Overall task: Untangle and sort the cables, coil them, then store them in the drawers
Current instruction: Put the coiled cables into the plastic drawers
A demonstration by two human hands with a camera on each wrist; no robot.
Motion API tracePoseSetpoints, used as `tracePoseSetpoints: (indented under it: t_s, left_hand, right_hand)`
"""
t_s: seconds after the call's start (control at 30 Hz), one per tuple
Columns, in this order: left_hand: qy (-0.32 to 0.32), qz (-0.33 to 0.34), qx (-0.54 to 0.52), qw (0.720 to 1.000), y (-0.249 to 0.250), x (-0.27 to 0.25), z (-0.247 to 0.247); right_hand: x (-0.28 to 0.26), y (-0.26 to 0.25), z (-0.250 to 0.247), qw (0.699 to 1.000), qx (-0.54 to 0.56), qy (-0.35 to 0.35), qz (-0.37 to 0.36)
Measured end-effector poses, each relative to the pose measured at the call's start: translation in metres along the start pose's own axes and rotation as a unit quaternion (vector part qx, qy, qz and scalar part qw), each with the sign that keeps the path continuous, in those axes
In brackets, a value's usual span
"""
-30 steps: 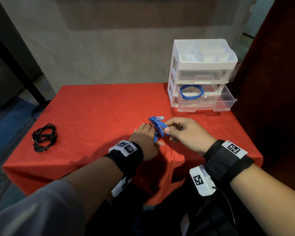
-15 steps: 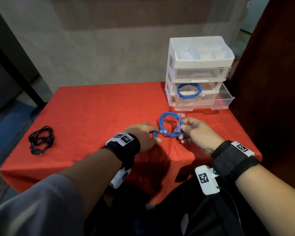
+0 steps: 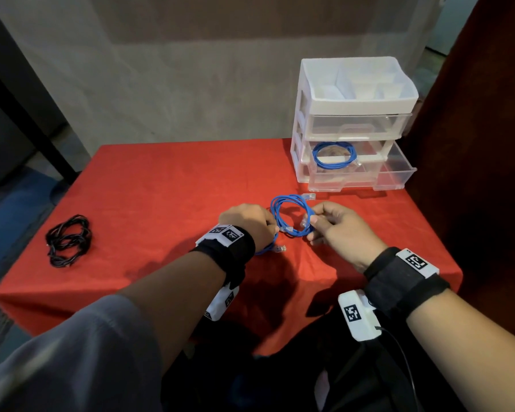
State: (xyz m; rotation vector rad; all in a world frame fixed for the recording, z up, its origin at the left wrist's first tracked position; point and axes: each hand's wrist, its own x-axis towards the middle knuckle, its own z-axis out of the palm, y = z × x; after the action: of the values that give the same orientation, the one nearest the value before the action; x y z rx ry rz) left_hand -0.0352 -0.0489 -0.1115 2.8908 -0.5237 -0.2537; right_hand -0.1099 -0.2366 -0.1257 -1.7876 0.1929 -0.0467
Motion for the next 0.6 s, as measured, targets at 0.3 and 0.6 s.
tracePoseSetpoints:
  t_s: [0.3, 0.6]
  left_hand:
    - [0.009, -0.019, -0.035, 0.999, -0.005, -0.004, -0.001]
    - [0.008, -0.035, -0.022, 0.999, -0.003, -0.003, -0.002]
  right_hand:
    - [0.003, 0.003, 0.018, 0.995, -0.077, -0.034, -0.059]
    - [0.000, -0.003, 0.018, 0.981, -0.158, -0.078, -0.080]
